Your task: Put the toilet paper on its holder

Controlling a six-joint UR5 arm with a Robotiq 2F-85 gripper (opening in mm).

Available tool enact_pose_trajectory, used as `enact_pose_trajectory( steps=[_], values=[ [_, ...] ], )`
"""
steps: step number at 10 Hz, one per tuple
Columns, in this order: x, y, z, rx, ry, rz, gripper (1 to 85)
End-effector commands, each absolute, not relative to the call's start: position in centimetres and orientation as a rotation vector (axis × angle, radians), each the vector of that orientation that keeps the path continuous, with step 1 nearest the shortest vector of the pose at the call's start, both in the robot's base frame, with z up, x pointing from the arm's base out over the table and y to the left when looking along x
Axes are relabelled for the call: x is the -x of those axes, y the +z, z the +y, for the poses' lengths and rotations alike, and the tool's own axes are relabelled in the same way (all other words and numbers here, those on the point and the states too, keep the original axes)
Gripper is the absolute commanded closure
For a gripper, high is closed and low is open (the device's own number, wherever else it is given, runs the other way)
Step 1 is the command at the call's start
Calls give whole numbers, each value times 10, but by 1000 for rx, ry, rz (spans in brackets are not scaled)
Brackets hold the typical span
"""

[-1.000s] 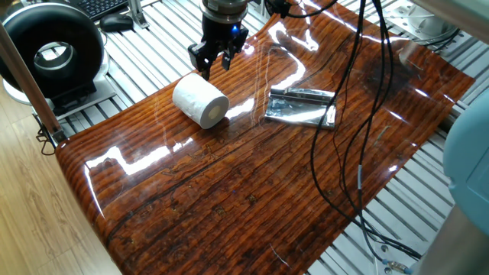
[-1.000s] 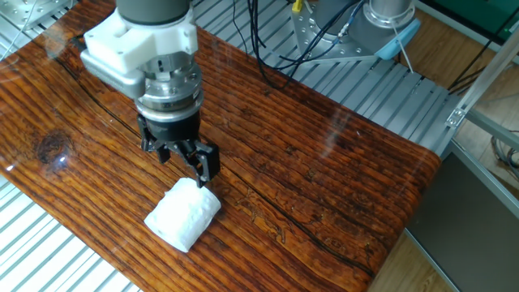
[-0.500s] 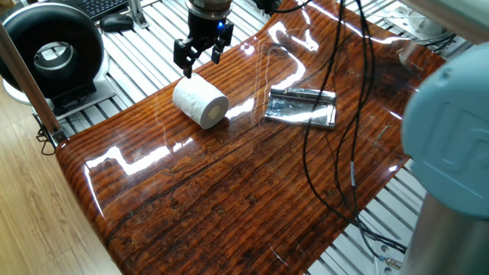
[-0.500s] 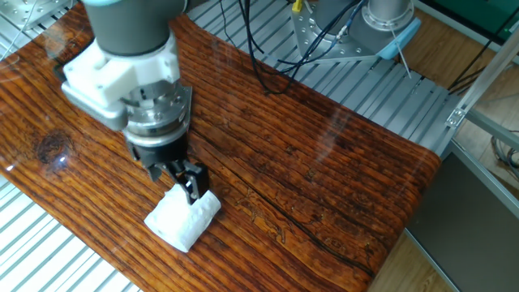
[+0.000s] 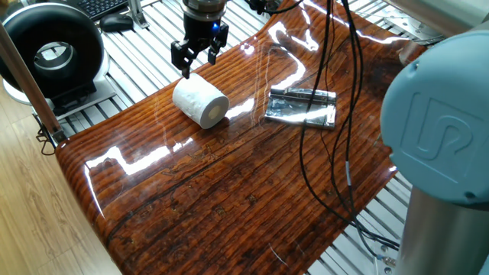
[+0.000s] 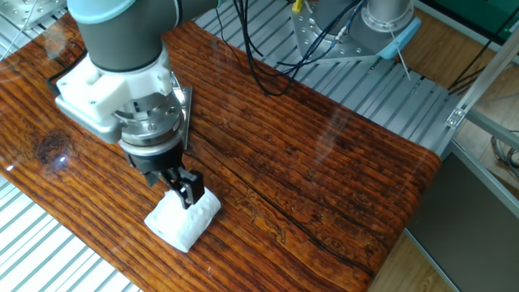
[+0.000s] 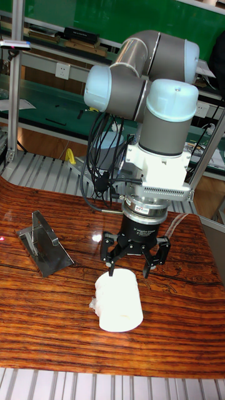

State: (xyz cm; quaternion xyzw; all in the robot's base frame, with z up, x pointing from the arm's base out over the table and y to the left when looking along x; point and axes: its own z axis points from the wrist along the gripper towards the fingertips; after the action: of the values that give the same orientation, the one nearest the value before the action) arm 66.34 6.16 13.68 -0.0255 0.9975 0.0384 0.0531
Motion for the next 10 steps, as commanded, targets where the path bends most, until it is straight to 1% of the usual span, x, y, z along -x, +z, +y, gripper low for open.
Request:
enact_pose_trajectory(
  steps=[1, 5, 7, 10],
  values=[
    [-653, 136, 61, 20, 122, 3085, 153],
    [-653, 136, 64, -30, 142, 3086, 123],
    [-652, 135, 50, -87, 63, 3089, 117],
    [-653, 136, 62, -127, 133, 3086, 127]
  ],
)
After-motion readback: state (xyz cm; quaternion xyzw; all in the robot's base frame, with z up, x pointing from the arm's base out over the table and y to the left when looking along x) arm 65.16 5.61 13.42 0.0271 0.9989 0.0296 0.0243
